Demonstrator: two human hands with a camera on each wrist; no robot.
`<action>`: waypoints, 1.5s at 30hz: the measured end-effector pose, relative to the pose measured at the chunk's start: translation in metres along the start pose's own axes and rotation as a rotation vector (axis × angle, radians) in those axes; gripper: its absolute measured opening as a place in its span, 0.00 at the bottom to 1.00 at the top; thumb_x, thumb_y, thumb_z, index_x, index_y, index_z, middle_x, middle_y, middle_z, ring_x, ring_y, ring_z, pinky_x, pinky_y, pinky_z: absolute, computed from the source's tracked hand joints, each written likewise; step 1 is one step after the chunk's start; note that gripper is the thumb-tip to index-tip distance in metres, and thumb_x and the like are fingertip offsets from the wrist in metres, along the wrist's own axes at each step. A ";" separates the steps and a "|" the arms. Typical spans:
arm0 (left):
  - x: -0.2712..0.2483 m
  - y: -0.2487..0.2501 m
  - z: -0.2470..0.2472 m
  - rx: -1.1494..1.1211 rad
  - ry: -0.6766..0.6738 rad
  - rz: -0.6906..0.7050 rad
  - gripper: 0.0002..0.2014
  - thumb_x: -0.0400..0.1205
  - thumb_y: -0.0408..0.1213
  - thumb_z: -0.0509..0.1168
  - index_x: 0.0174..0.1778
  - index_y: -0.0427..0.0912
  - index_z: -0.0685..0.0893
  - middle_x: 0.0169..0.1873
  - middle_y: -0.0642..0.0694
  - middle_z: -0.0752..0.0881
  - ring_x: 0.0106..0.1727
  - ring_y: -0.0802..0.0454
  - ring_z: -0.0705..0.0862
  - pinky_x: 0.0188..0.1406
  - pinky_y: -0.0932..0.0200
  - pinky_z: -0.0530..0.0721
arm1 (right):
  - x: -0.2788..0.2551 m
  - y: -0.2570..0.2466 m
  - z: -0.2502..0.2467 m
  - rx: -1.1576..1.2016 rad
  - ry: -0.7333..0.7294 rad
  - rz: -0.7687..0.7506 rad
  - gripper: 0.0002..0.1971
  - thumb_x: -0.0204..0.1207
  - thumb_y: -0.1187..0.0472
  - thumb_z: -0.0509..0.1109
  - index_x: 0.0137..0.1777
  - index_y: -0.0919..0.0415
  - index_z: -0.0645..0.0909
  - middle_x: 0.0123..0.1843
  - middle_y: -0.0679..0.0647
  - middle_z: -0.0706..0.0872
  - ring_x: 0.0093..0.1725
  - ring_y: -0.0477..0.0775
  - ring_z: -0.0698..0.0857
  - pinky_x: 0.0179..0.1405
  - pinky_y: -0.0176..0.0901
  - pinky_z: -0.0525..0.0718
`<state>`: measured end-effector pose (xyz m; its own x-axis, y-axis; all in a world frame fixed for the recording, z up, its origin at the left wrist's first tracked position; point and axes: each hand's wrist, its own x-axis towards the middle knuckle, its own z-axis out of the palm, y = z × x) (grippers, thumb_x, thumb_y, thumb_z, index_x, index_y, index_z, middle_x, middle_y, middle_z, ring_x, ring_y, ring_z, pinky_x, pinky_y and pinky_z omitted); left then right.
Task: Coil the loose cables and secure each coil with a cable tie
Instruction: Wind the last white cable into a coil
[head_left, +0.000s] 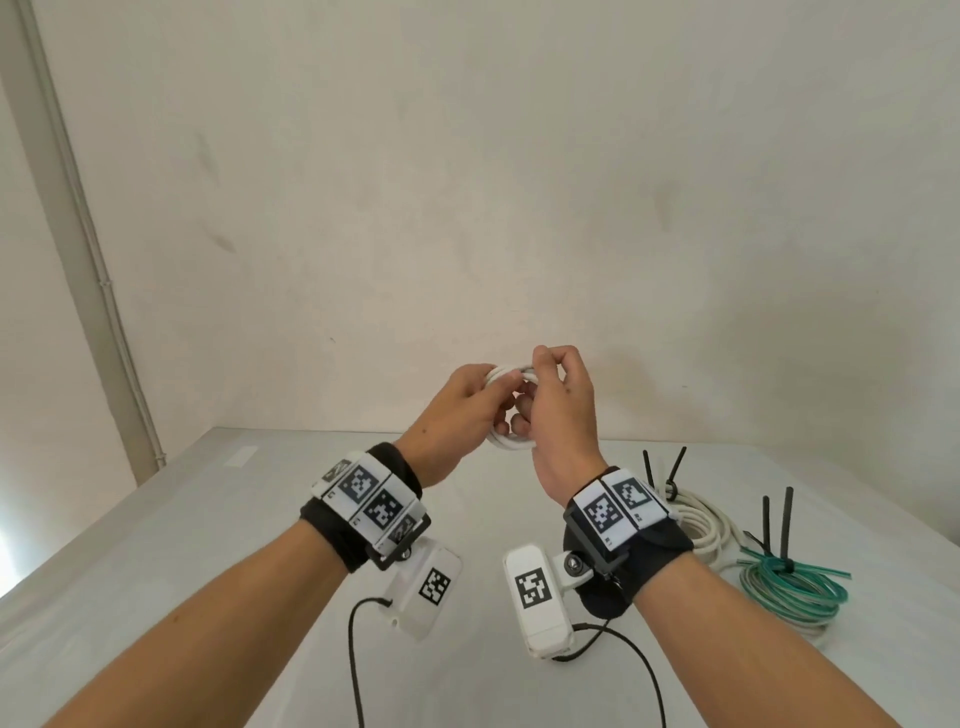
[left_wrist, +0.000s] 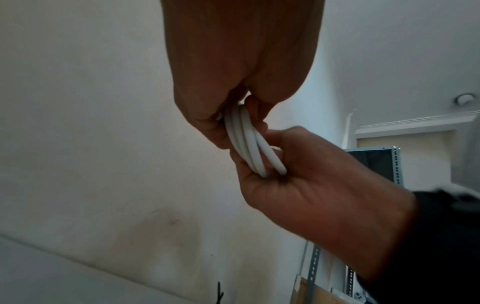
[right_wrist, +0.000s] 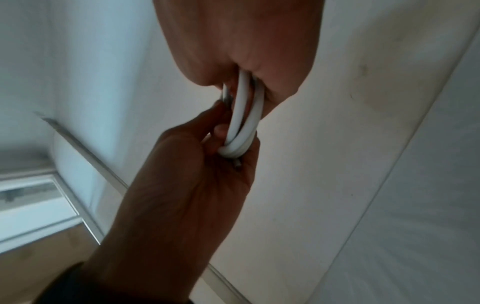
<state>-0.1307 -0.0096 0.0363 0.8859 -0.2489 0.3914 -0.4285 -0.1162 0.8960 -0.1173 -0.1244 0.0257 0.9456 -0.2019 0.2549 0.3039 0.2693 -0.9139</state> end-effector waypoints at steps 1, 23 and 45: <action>0.003 0.000 -0.004 0.016 -0.006 -0.031 0.13 0.93 0.38 0.58 0.52 0.31 0.82 0.29 0.55 0.78 0.29 0.57 0.75 0.32 0.64 0.76 | 0.001 0.000 -0.002 -0.009 -0.026 0.032 0.09 0.91 0.56 0.61 0.49 0.58 0.72 0.35 0.54 0.77 0.26 0.48 0.73 0.20 0.41 0.72; 0.021 -0.002 -0.025 -0.144 -0.210 -0.369 0.19 0.84 0.21 0.58 0.30 0.45 0.74 0.29 0.44 0.72 0.26 0.53 0.63 0.23 0.62 0.72 | 0.011 -0.009 -0.034 -0.354 -0.554 0.248 0.13 0.93 0.53 0.59 0.61 0.63 0.79 0.34 0.50 0.73 0.30 0.46 0.80 0.44 0.42 0.90; -0.034 -0.099 0.048 0.773 -0.994 -0.453 0.17 0.74 0.42 0.83 0.57 0.57 0.90 0.58 0.43 0.88 0.43 0.53 0.86 0.54 0.58 0.88 | 0.018 0.021 -0.079 -0.417 -0.232 0.129 0.13 0.92 0.55 0.61 0.52 0.65 0.77 0.40 0.53 0.74 0.27 0.47 0.74 0.49 0.49 0.86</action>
<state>-0.1268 -0.0356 -0.0760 0.6125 -0.5951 -0.5203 -0.4160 -0.8024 0.4280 -0.1036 -0.1969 -0.0137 0.9877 0.0361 0.1520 0.1554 -0.1315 -0.9791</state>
